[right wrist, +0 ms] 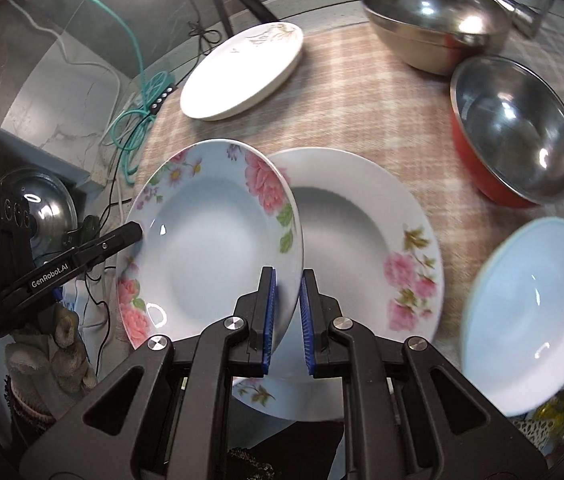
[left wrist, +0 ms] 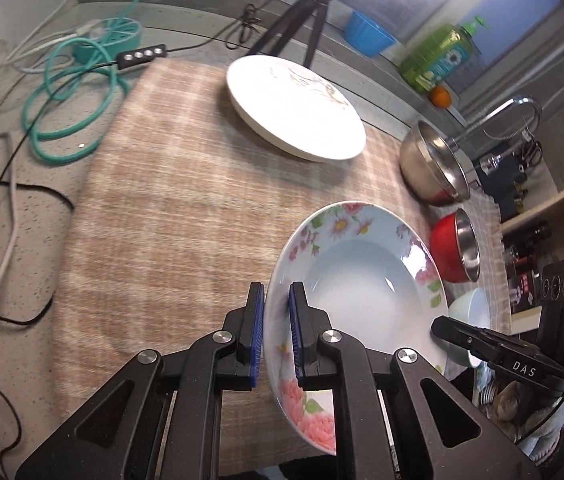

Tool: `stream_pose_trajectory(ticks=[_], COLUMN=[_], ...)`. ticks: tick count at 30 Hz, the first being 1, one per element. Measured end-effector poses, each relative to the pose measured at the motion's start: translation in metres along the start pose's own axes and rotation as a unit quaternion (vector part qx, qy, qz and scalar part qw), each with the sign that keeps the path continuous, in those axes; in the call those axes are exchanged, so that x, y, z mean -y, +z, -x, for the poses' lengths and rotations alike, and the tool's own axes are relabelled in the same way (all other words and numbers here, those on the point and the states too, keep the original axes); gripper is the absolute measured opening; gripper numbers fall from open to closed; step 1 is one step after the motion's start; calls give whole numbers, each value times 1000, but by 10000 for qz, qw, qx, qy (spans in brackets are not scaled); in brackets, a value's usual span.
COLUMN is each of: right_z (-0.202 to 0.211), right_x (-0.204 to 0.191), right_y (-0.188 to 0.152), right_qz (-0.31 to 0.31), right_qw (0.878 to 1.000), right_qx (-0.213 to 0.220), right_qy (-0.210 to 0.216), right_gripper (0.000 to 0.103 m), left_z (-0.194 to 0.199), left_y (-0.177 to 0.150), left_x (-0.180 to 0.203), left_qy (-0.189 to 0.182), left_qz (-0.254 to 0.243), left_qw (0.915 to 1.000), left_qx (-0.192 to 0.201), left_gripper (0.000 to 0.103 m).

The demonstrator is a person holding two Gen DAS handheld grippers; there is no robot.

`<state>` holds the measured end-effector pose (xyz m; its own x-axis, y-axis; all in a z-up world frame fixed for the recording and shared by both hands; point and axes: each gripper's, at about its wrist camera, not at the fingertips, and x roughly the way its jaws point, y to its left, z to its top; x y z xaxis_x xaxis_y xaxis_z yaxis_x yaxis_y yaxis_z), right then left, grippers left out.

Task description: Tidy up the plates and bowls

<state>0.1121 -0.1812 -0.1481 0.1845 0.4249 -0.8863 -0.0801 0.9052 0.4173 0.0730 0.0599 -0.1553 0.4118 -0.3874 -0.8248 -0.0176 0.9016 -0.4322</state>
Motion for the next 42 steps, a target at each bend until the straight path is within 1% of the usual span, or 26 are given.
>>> stream_pose_trajectory(ticks=[6,13,20,32,37,42], right_z=[6,10,14,11,11,9], right_x=[21,35,45,53,51,44], right_y=[-13,-24,-29,-32,-31,-31], right_qz=[-239,-438,-573,-697,-641,-500], right_qw=[9996,9988,9980,9970,9971,9974], right_qx=[19,21,34,1,-27,-73], right_qy=[-121,-218,-257,-345,-406,-520], right_gripper=[12,13,13,14,14,17], left_z=[-16,-32,-43,-55,-56,-56], left_y=[3,6,8,10,10,10], left_x=[20,34,45,55,59,62], left_qy=[-63,-100,-91,-23,71,170], left_qz=[-358,-582,-755,-909,-1044,-1224], left_qw=[9992,9974,9958,9941,9926,9899], left_qx=[-194,-406,-501,-588,-620,-697], left_gripper=[11,11,11,12,13,13])
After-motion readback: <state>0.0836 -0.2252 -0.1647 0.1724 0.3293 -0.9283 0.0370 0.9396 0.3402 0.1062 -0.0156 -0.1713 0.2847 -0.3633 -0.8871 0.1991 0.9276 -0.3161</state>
